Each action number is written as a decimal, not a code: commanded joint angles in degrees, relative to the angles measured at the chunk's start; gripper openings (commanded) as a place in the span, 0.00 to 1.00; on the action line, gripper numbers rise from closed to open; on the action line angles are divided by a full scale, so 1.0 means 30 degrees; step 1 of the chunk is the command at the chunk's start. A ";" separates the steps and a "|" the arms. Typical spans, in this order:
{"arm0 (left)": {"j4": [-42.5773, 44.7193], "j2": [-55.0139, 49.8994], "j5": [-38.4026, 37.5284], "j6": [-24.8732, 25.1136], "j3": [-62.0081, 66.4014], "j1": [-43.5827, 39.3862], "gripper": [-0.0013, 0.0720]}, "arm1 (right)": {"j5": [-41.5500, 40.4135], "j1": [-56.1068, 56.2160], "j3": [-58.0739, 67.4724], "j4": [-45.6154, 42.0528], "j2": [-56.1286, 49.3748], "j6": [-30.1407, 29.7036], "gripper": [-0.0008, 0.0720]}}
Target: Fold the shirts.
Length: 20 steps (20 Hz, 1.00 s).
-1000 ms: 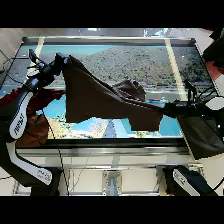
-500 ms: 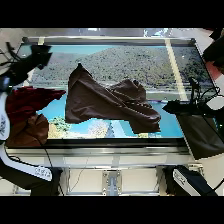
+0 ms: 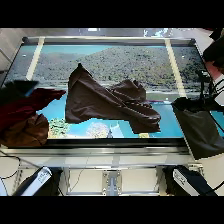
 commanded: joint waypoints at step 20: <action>1.0826 0.0204 1.3901 -0.8757 -0.9428 -0.9734 0.91 | 0.0066 0.0022 0.0146 0.0597 -0.0007 0.0831 0.57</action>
